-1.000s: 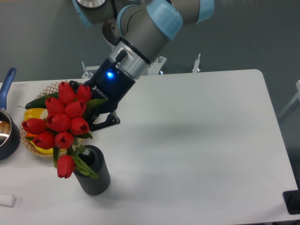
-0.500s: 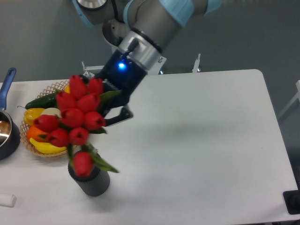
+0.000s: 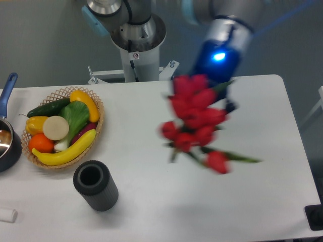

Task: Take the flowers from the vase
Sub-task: 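Lift the tulips up out of the vase and carry them away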

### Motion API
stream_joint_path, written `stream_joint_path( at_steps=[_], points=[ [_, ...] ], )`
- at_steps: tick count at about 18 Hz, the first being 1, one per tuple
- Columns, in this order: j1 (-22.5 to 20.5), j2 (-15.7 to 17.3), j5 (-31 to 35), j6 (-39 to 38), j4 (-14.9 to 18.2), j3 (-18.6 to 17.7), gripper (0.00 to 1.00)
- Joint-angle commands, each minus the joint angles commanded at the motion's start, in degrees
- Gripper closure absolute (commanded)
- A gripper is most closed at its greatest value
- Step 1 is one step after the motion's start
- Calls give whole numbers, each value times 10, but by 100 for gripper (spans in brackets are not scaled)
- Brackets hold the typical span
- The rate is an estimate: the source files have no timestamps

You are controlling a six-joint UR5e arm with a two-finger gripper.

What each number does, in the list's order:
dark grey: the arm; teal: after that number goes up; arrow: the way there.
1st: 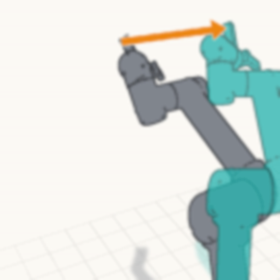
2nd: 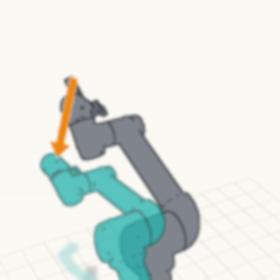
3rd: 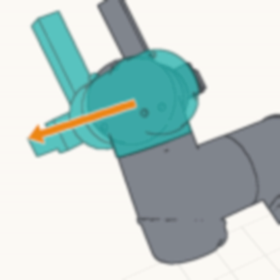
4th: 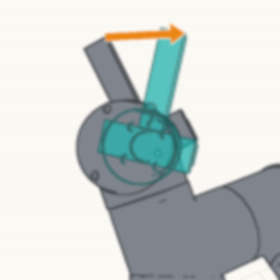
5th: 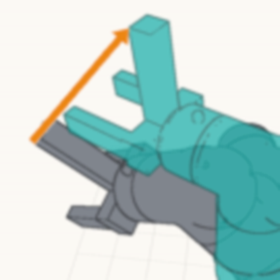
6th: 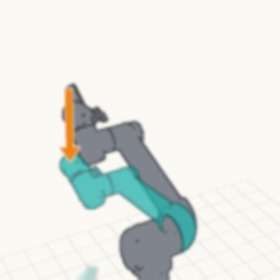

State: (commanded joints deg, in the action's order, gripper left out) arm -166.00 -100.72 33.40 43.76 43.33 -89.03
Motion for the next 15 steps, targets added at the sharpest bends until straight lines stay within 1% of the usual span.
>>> stream_joint_path(
  at_steps=[2,6,11,15],
  points=[
    [-32,-13,0,32,-1,-2,73],
    [-70,-39,-1,96,-1,-9,73],
    [-83,-47,0,106,-2,-4,73],
    [-90,-47,0,106,-2,-15,73]
  ],
)
